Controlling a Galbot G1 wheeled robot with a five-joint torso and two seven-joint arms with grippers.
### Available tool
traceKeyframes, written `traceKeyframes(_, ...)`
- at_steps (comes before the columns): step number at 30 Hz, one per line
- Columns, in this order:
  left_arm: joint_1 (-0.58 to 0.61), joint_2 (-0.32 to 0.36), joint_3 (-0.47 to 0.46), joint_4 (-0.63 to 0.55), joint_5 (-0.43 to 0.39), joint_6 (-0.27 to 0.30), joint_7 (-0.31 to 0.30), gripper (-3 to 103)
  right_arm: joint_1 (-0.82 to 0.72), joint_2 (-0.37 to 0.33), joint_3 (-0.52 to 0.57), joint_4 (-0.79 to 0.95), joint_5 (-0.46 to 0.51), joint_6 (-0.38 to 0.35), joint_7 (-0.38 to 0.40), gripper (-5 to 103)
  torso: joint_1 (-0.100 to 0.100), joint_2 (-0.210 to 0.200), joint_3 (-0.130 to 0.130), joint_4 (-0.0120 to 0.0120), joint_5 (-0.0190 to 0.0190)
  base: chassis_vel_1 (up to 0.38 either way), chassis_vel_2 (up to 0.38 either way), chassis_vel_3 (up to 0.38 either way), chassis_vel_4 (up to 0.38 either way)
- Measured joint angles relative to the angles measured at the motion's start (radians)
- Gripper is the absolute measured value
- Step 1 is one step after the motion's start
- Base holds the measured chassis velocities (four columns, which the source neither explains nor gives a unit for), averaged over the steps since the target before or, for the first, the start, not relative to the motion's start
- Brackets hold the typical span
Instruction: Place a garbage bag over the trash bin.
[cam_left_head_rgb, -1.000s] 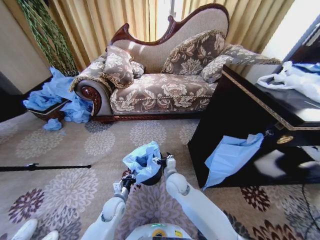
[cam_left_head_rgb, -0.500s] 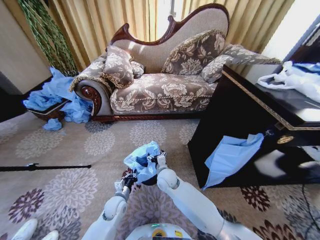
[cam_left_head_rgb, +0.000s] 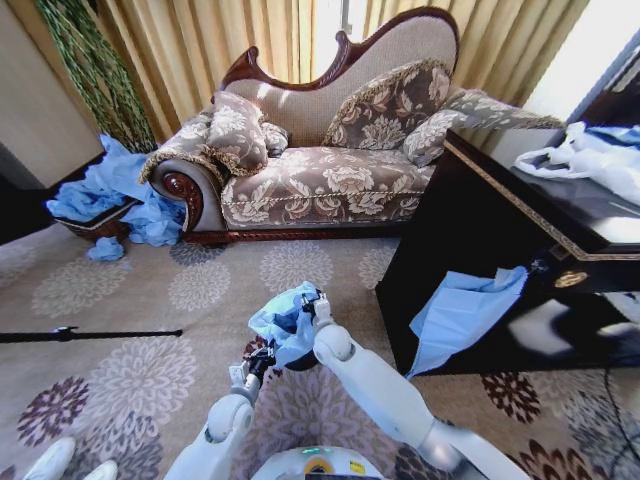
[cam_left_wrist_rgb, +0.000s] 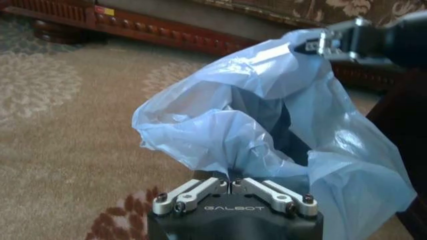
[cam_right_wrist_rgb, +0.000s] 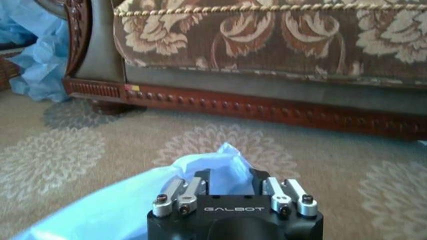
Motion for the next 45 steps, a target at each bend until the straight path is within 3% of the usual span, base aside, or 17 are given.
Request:
traceKeyframes(2, 0.001, 0.0, 0.0, 0.0, 0.001, 0.0, 0.004, 0, 0.007, 0.006, 0.0, -0.006, -0.002, 0.001, -0.002, 36, 0.0, 0.0, 0.0, 0.0, -0.0001, 0.0, 0.0, 0.0, 0.0)
traceKeyframes(8, -0.001, 0.001, -0.002, 0.003, 0.003, -0.001, 0.012, 0, 0.036, 0.028, 0.008, -0.044, -0.002, 0.012, -0.014, 16, 0.0, 0.0, 0.0, -0.0002, -0.0001, 0.0, 0.0, 0.0, 0.0)
traceKeyframes(10, -0.001, 0.0, -0.002, 0.003, 0.003, -0.002, 0.014, 0, 0.039, 0.031, 0.011, -0.051, -0.002, 0.018, -0.017, 16, 0.0, 0.0, 0.0, -0.0001, 0.0, 0.0, 0.0, 0.0, 0.0)
traceKeyframes(11, -0.001, 0.0, -0.002, 0.005, 0.005, -0.004, 0.016, 0, 0.044, 0.036, 0.018, -0.061, -0.005, 0.028, -0.021, 8, 0.0, 0.0, 0.0, -0.0001, 0.0, 0.0, 0.0, 0.0, 0.0)
traceKeyframes(15, 0.002, -0.002, -0.003, 0.012, 0.011, -0.009, 0.021, 0, 0.062, 0.047, 0.03, -0.07, -0.009, 0.038, -0.022, 2, 0.0, 0.0, 0.0, -0.0001, 0.0, 0.0, 0.0, 0.0, 0.0)
traceKeyframes(25, 0.006, -0.002, -0.009, 0.012, 0.016, -0.015, 0.033, 0, 0.106, 0.029, 0.004, -0.017, -0.05, 0.026, -0.029, 0, 0.0, 0.0, 0.0, -0.0001, 0.0, 0.0, 0.0, 0.0, 0.0)
traceKeyframes(34, 0.015, -0.006, -0.013, 0.008, 0.015, -0.021, 0.037, 0, 0.116, -0.007, 0.02, -0.09, -0.084, 0.025, -0.071, -2, 0.0, 0.0, 0.0, -0.0001, 0.0002, 0.0, 0.0, 0.0, 0.0)
traceKeyframes(38, 0.011, -0.007, -0.013, 0.01, 0.015, -0.021, 0.037, 0, 0.086, -0.038, 0.016, -0.038, -0.038, 0.008, -0.065, 14, 0.0, 0.0, 0.0, -0.0002, 0.0003, 0.0, 0.0, 0.0, 0.0)
traceKeyframes(40, 0.008, -0.007, -0.013, 0.013, 0.015, -0.021, 0.037, 0, 0.076, -0.047, 0.014, -0.006, -0.005, 0.003, -0.051, 14, 0.0, 0.0, 0.0, -0.0002, 0.0004, 0.0, 0.0, 0.0, 0.0)
traceKeyframes(42, 0.003, -0.01, -0.011, 0.021, 0.015, -0.021, 0.037, 0, 0.042, -0.072, 0.013, 0.117, 0.109, -0.024, -0.003, 30, 0.0, 0.0, 0.0, 0.0001, 0.0002, 0.0, 0.0, 0.0, 0.0)
traceKeyframes(43, 0.003, -0.01, -0.011, 0.021, 0.015, -0.021, 0.037, 0, 0.042, -0.072, 0.013, 0.117, 0.109, -0.024, -0.003, 30, 0.0, 0.0, 0.0, 0.0001, 0.0002, 0.0, 0.0, 0.0, 0.0)
traceKeyframes(45, 0.0, -0.011, -0.01, 0.024, 0.014, -0.021, 0.037, 0, 0.019, -0.096, 0.016, 0.189, 0.152, -0.032, 0.018, 41, 0.0, 0.0, 0.0, -0.0001, 0.0002, 0.0, 0.0, 0.0, 0.0)
